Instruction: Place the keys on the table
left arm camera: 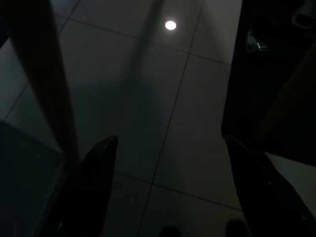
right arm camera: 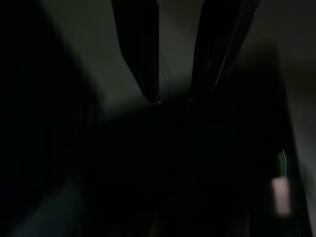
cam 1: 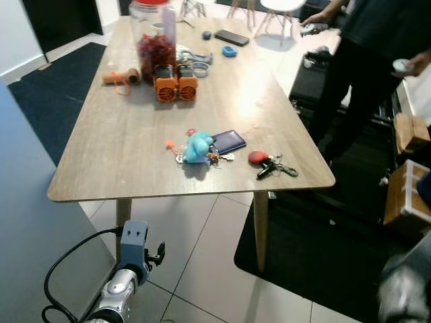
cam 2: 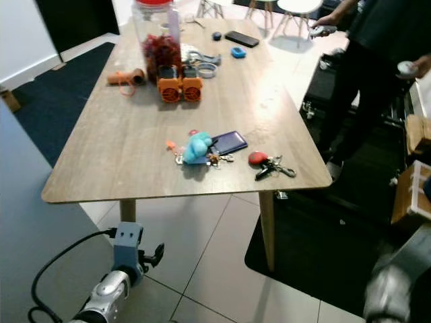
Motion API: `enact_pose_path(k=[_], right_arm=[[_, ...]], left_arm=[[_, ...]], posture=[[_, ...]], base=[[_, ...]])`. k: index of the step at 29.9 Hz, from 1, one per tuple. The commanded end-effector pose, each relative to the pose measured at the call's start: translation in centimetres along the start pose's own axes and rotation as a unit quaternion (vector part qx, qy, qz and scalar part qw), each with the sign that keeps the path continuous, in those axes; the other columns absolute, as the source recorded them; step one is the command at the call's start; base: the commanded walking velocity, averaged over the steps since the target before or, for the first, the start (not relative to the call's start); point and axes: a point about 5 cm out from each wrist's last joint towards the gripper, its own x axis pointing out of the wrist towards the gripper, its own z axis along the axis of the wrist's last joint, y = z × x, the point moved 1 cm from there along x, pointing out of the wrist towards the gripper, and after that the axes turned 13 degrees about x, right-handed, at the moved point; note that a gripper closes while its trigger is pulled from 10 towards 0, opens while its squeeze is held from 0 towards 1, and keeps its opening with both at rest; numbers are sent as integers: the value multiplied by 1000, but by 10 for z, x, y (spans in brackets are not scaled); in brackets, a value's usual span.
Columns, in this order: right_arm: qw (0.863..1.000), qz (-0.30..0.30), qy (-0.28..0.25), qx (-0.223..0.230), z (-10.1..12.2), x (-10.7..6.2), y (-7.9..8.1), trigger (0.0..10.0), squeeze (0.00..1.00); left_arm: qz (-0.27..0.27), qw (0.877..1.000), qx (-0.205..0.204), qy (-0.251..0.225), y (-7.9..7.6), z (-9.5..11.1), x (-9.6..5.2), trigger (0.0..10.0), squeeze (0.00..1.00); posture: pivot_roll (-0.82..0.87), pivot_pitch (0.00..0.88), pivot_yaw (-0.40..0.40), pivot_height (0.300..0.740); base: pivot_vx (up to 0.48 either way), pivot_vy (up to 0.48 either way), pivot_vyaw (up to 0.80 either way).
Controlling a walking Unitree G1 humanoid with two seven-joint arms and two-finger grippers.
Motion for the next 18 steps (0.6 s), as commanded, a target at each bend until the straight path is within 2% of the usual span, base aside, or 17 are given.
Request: enact_pose_path(k=[1,2,3,5,10,12,13,14,18], right_arm=[[999,29,18,-36,-5,0,11,10000,0],[993,89,58,-54,-37,-9,33,10000,0],[993,89,58,-54,-37,-9,33,10000,0],[986,143,73,-53,-53,-17,54,10000,0],[978,179,85,-67,-64,-23,69,10000,0],[967,206,99,-111,-74,-28,81,10000,0],[967,206,99,-111,-74,-28,81,10000,0],[952,238,111,-157,-82,-33,88,10000,0],[947,245,114,-171,-84,-34,91,10000,0]], left_arm=[[-3,1000,12,15,1,-5,-2,10000,0],[-8,1000,19,18,0,-2,1,10000,0],[-8,1000,19,18,0,-2,1,10000,0],[-10,1000,23,19,-1,0,3,10000,0],[-11,1000,25,15,-2,3,4,10000,0],[-9,1000,20,13,-3,5,6,10000,0],[-9,1000,20,13,-3,5,6,10000,0],[-7,1000,20,15,-3,5,6,10000,0],[-5,1000,21,18,-2,4,5,10000,0]], posture=[[39,37,-18,740],[37,33,-10,740],[37,33,-10,740],[40,30,-14,740],[46,28,-19,740],[46,26,-18,740],[46,26,-18,740],[48,24,-17,740],[52,15,-15,740]], base=[[0,0,0],[0,0,0],[0,0,0],[0,0,0],[0,0,0],[0,0,0],[0,0,0],[0,0,463],[0,0,631]])
